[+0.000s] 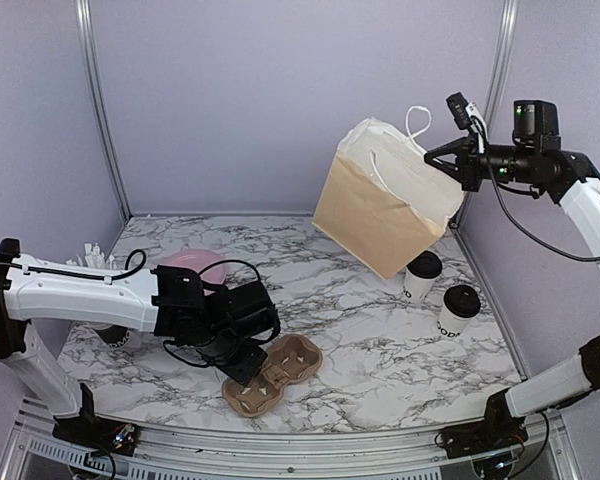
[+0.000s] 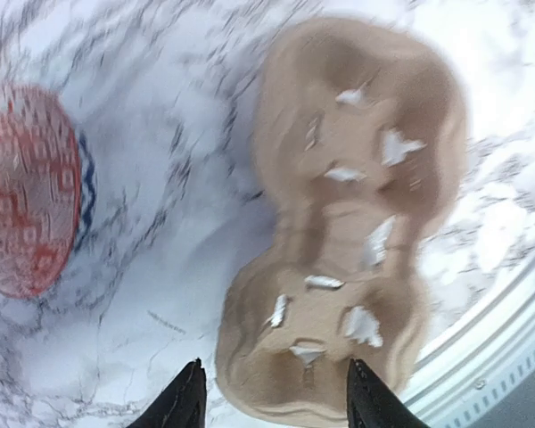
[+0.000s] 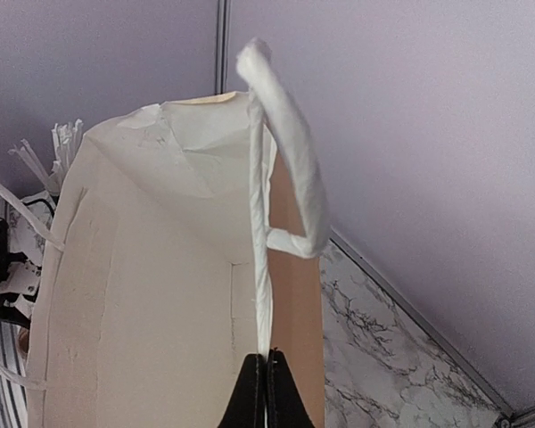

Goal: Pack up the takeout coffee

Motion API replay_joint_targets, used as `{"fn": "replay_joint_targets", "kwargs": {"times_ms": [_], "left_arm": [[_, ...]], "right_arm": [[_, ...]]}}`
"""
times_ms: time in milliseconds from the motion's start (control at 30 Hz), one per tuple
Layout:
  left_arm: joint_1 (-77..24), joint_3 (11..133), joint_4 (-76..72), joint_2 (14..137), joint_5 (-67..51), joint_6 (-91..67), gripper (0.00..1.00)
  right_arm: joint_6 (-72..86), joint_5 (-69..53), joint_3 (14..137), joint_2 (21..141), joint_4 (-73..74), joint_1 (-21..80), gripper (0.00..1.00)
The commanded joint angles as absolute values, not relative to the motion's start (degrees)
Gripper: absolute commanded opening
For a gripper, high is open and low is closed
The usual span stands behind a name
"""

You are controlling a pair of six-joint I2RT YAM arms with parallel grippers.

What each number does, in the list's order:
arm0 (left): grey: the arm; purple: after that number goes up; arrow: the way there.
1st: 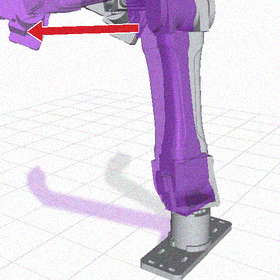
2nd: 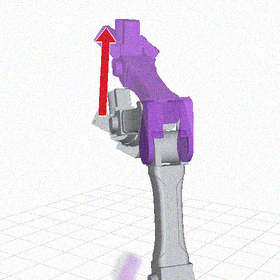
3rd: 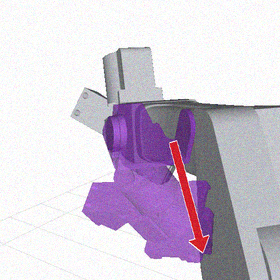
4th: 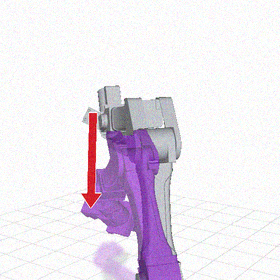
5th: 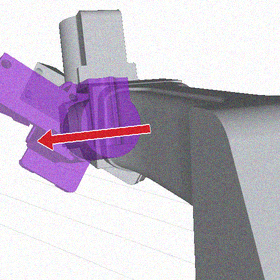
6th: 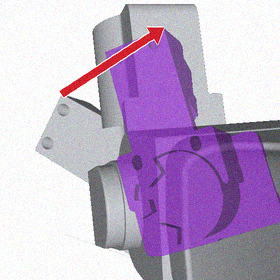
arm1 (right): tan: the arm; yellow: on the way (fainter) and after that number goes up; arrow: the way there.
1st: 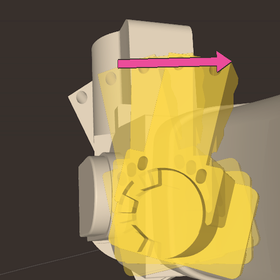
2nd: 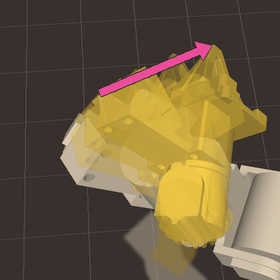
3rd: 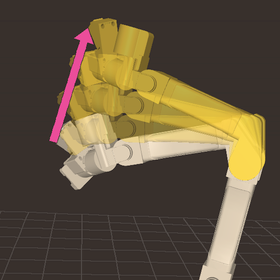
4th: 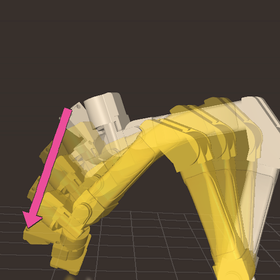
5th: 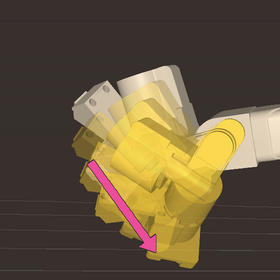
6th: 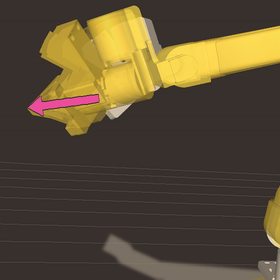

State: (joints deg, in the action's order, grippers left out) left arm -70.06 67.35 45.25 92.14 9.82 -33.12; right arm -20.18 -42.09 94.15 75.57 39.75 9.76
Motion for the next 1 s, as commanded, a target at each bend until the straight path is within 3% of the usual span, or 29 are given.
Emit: {"fn": "replay_joint_targets", "kwargs": {"times_ms": [0,333,967], "left_arm": [[-72.5,74.1,45.5,91.5,16.4,-22.5,0.55],[-72.2,79.0,42.5,102.1,12.2,-19.9,0.5],[-69.3,75.9,41.2,104.7,6.9,-23.2,0.45]], "right_arm": [[-31.6,-46.3,93.1,73.3,49.8,10.3,0.0],[-38.9,-43.6,87.0,68.5,56.7,10.3,0.0],[-42.2,-50.8,86.0,69.5,59.4,10.3,0.0]]}}
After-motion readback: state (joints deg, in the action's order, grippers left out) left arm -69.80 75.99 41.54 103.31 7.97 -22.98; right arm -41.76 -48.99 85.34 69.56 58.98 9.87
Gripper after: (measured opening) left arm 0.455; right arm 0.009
